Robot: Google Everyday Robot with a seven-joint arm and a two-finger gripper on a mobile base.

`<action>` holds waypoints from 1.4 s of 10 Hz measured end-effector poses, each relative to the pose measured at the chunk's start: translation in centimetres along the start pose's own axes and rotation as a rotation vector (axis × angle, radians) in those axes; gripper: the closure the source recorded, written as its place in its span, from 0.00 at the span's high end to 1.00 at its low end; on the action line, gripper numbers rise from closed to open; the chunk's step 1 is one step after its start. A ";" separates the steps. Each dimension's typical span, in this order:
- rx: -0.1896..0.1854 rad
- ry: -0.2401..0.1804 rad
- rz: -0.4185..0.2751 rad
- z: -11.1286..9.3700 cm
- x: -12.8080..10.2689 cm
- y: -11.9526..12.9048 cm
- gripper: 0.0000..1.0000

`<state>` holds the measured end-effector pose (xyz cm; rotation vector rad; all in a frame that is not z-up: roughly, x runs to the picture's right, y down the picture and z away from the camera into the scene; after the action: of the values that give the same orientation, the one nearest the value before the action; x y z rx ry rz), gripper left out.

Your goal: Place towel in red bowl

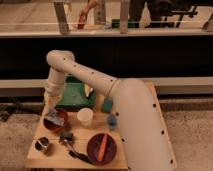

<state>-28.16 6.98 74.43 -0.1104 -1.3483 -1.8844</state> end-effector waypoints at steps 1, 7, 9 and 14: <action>-0.002 0.000 0.002 -0.1 0.0 0.1 0.05; 0.006 0.001 0.001 0.2 0.0 0.3 0.58; 0.011 0.004 0.003 0.1 -0.1 0.5 0.77; 0.061 0.047 -0.065 -0.2 0.0 0.1 0.80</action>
<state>-27.99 6.79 74.38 0.0083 -1.3903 -1.8857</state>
